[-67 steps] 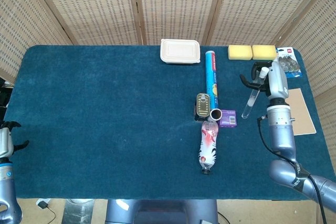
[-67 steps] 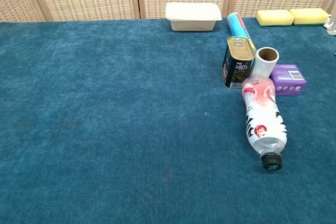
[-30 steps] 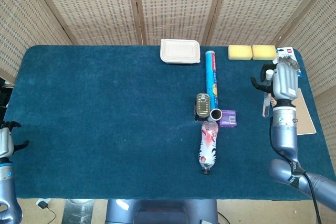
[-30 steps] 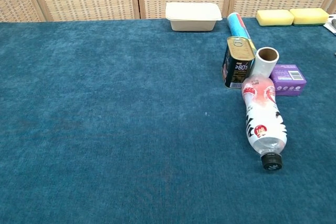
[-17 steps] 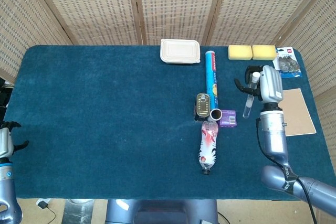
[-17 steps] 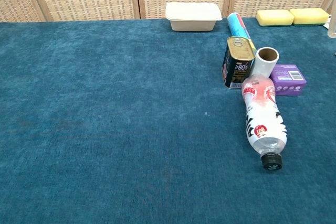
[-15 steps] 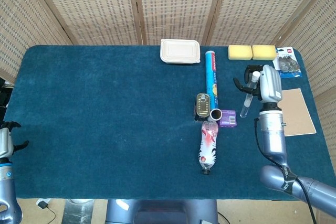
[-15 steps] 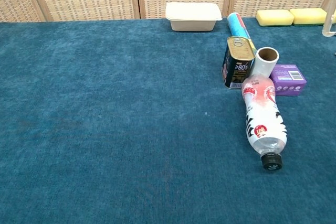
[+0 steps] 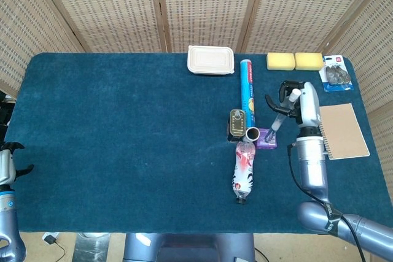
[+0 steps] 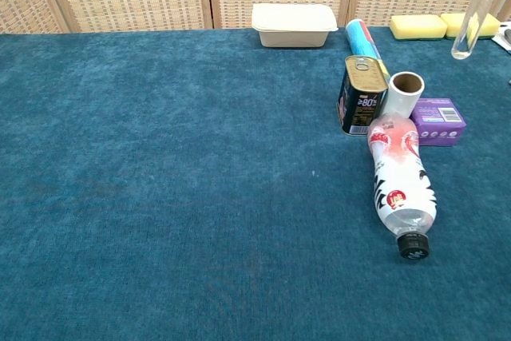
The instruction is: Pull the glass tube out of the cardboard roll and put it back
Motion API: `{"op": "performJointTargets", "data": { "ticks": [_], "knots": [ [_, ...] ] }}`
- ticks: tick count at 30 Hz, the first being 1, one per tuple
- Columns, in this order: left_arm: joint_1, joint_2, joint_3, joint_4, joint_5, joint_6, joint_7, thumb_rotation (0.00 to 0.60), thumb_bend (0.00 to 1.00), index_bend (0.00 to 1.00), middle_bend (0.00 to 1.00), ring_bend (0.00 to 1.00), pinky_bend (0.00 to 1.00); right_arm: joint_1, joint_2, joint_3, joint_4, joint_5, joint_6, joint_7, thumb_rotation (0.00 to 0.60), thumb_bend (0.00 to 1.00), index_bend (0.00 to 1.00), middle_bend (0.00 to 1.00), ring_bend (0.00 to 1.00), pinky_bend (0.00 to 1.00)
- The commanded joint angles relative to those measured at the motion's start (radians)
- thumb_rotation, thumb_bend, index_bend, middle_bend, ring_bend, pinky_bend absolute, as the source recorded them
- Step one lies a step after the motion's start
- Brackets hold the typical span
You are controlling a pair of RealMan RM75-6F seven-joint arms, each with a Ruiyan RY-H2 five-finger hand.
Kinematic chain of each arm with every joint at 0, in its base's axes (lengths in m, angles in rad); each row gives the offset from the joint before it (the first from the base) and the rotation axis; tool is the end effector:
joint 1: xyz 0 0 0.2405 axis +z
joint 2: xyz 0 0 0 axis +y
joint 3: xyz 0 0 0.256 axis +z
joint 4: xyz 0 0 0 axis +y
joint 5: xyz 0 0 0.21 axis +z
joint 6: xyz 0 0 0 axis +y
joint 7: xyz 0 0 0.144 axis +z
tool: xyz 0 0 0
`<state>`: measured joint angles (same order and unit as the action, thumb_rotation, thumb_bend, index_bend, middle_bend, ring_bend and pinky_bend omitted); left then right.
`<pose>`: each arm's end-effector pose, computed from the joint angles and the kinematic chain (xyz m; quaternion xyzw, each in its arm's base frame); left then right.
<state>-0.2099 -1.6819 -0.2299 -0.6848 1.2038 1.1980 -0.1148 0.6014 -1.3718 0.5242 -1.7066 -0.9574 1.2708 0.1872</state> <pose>-0.4340 0.2471 0.0900 -0.4864 -0.4226 -0.2799 0.7117 -0.1413 -0.3735 0.1336 0.3777 -0.5212 0.6583 0.3903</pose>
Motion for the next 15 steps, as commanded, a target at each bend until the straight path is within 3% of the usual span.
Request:
{"op": "performJointTargets", "data": {
  "ticks": [1, 8, 15],
  "knots": [
    [0.0, 0.0, 0.0, 0.0, 0.0, 0.0, 0.0, 0.599, 0.11, 0.4, 0.38, 0.2, 0.3, 0.0, -0.019, 0.003, -0.011, -0.006, 0.011, 0.012, 0.6, 0.33, 0.8, 0.99, 0.98, 0.89],
    [0.0, 0.001, 0.0, 0.0, 0.0, -0.001, -0.001, 0.599, 0.11, 0.4, 0.38, 0.2, 0.3, 0.014, -0.078, -0.003, 0.022, -0.049, 0.036, 0.033, 0.6, 0.33, 0.8, 0.99, 0.98, 0.89],
    [0.001, -0.001, 0.0, 0.002, -0.001, 0.0, 0.0, 0.6, 0.11, 0.4, 0.38, 0.2, 0.3, 0.016, -0.131, 0.0, 0.1, -0.146, 0.072, 0.15, 0.6, 0.33, 0.8, 0.99, 0.98, 0.89]
  ]
}}
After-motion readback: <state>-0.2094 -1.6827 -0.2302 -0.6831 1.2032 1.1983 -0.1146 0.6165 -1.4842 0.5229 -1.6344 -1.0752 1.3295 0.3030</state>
